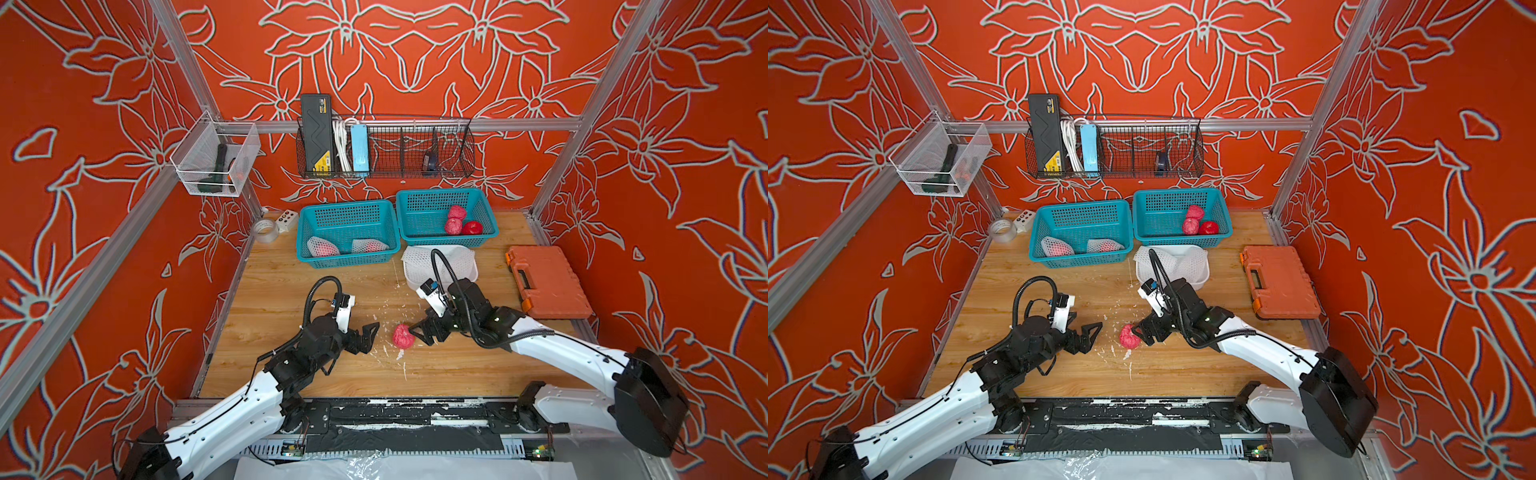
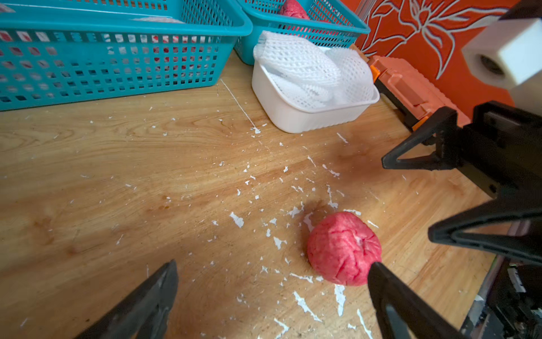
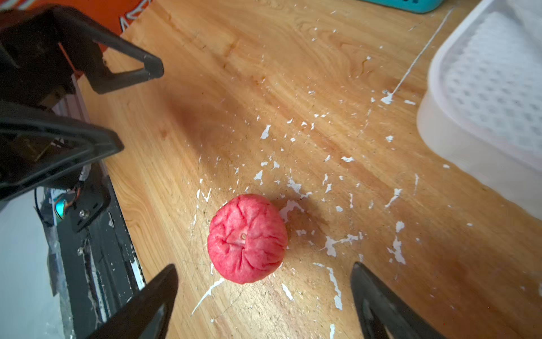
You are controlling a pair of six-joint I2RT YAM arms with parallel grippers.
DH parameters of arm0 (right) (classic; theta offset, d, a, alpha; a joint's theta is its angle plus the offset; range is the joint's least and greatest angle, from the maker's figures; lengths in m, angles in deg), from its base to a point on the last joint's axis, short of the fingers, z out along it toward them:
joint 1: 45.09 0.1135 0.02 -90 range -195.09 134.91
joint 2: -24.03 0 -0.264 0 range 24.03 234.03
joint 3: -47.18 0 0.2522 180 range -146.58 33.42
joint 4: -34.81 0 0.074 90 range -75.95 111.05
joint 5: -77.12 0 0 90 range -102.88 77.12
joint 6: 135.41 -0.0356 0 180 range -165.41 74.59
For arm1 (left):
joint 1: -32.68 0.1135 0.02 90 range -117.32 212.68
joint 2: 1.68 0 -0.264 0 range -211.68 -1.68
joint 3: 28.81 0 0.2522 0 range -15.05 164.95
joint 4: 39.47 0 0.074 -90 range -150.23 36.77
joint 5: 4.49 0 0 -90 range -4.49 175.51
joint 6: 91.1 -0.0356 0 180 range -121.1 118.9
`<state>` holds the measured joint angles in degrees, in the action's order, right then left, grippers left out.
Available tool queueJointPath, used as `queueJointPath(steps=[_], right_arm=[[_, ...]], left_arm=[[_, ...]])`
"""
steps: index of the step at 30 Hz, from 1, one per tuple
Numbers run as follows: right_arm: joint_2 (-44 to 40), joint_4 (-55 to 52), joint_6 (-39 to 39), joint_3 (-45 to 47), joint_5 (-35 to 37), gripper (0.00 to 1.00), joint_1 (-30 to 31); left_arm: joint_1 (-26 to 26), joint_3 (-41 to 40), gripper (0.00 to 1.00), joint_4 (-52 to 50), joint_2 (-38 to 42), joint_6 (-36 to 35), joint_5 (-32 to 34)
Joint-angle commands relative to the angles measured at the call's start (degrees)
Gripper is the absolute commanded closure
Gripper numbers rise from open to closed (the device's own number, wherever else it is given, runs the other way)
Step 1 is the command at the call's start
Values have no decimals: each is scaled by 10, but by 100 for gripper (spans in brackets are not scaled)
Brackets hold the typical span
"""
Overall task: Remove foam nets from apples
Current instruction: Pick up the apple from the center of the board.
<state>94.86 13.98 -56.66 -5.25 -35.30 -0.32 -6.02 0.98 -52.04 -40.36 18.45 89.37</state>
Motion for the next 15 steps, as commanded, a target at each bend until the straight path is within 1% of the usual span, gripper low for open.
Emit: queueJointPath(steps=[1,3,6,10,13,15], right_arm=[[31,7,33,-19,4,7,22],[55,8,43,-30,10,6,40],[94,5,50,-49,37,5,67],[155,-1,58,-73,48,7,83],[204,-27,71,-103,48,14,92],[218,-23,73,-109,45,24,95]], left_arm=[[4,-9,2,-7,-7,10,4],[4,-20,2,3,-6,11,-2],[3,-34,2,16,0,15,-3],[4,-44,2,18,4,15,-4],[4,-43,2,13,8,10,0],[6,-46,2,12,12,9,4]])
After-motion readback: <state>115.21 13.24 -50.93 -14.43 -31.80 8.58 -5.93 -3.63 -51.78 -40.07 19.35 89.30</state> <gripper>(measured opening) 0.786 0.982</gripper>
